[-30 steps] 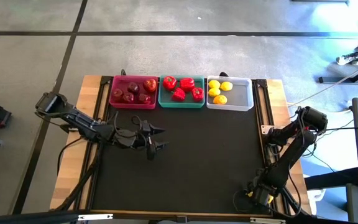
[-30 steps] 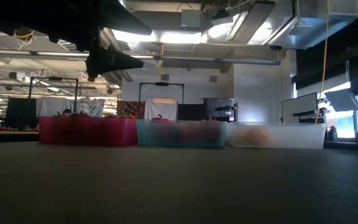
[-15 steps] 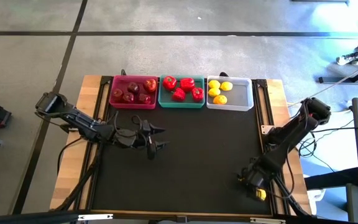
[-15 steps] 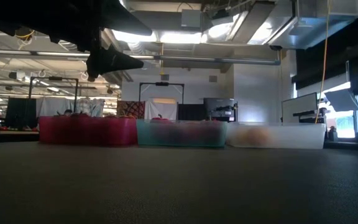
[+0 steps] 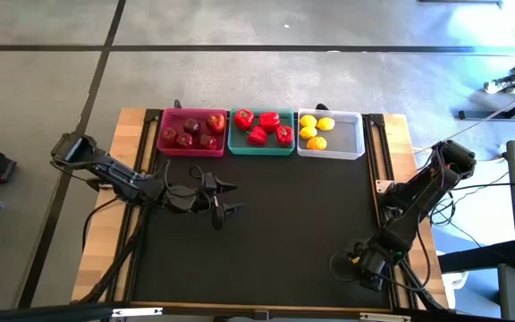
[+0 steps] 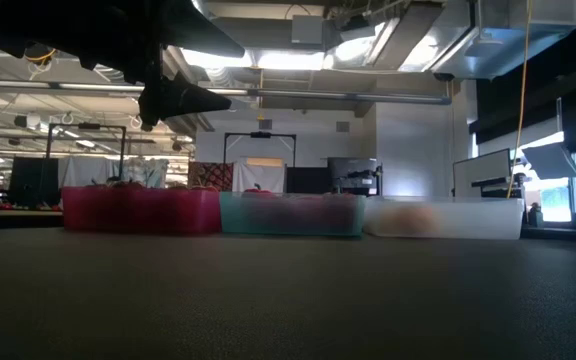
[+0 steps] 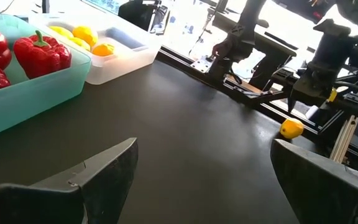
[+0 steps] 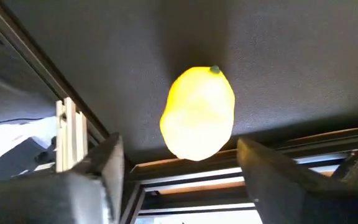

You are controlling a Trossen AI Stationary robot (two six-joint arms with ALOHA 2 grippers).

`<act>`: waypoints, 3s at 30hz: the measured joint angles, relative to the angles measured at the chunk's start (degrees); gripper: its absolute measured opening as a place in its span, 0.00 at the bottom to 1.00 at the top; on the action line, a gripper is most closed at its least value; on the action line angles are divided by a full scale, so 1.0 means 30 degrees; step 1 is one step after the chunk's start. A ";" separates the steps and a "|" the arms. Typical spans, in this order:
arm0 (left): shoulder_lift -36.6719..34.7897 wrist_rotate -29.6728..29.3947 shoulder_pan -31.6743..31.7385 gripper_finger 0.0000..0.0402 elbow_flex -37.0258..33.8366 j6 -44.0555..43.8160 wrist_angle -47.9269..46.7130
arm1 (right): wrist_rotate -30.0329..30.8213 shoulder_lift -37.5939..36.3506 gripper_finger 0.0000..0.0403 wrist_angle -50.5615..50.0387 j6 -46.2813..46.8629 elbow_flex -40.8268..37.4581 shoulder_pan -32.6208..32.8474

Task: Sort produce into baskets
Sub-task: Put the lemon into the white bin

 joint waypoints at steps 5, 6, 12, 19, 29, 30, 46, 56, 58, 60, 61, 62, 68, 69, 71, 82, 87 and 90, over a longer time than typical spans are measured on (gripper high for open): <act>0.0000 0.0000 0.0000 0.89 0.0000 -0.0008 -0.0015 | -0.0050 0.0848 0.73 0.0086 0.0050 0.0000 0.0397; 0.0000 0.0000 0.0000 0.89 0.0000 -0.0008 -0.0007 | -0.0050 0.0981 0.75 0.0095 0.0050 0.0007 0.0428; 0.0000 0.0000 0.0000 0.89 0.0000 -0.0023 0.0000 | 0.0265 0.1828 0.72 -0.0053 -0.0136 0.0007 0.0501; 0.0000 0.0000 0.0051 0.89 0.0000 -0.0008 0.0015 | 0.0705 0.2328 0.44 -0.0365 -0.0726 0.0007 0.0488; -0.1014 0.0000 0.0051 0.89 0.0000 0.0969 -0.0056 | 0.1660 0.1839 0.02 -0.1849 -0.4865 0.0906 -0.0385; -0.1386 0.0000 0.0044 0.89 0.0000 0.1278 -0.0131 | 0.2276 0.1582 0.03 -0.2504 -0.5414 0.1198 -0.0811; -0.7986 -0.0009 0.2574 0.89 0.0015 0.6695 -0.6141 | 1.4207 -0.6095 0.05 -0.5367 -1.7821 0.2397 -1.9421; -0.7898 -0.0003 0.3665 0.89 0.0007 0.7914 -0.6462 | 0.9420 -0.4828 0.05 0.0775 -2.5081 0.2033 -3.1030; -0.7898 -0.0007 0.3777 0.89 0.0007 0.7157 -0.6562 | 0.8932 -0.4098 0.05 0.0957 -2.5948 0.2040 -3.2275; -0.7898 -0.0007 0.3860 0.89 0.0007 0.6251 -0.6601 | 0.7558 -0.3123 0.05 0.0860 -2.6456 0.2037 -3.3331; -0.7898 -0.0007 0.3861 0.89 0.0007 0.6059 -0.6601 | 0.7232 -0.2626 0.05 0.0862 -2.6681 0.2030 -3.3771; -0.7898 -0.0003 0.3861 0.89 0.0007 0.5995 -0.6601 | 0.7182 -0.2203 0.05 0.0884 -2.6852 0.2025 -3.4072; -0.7898 -0.0007 0.3942 0.89 0.0007 0.6007 -0.6579 | 0.7190 0.0478 0.05 0.2425 -2.7860 0.2032 -3.4745; -0.7898 -0.0007 0.3942 0.89 0.0007 0.6066 -0.6579 | 0.7182 0.0840 0.05 0.2761 -2.7992 0.2040 -3.4805; -0.7898 -0.0005 0.3934 0.89 0.0007 0.6095 -0.6576 | 0.7194 0.1489 0.05 0.2909 -2.8206 0.2035 -3.4929; -0.7898 -0.0007 0.3934 0.89 0.0000 0.5653 -0.6459 | 0.7679 0.3945 0.20 0.3402 -2.8678 0.2106 -3.4908; -0.7898 -0.0007 0.3934 0.89 0.0000 0.5805 -0.6547 | 0.7707 0.4041 0.39 0.2774 -2.8843 0.2382 -3.4893; -0.7901 -0.0007 0.3934 0.88 0.0000 0.6099 -0.6543 | 0.7727 0.3926 0.48 0.1867 -2.9134 0.3165 -3.4893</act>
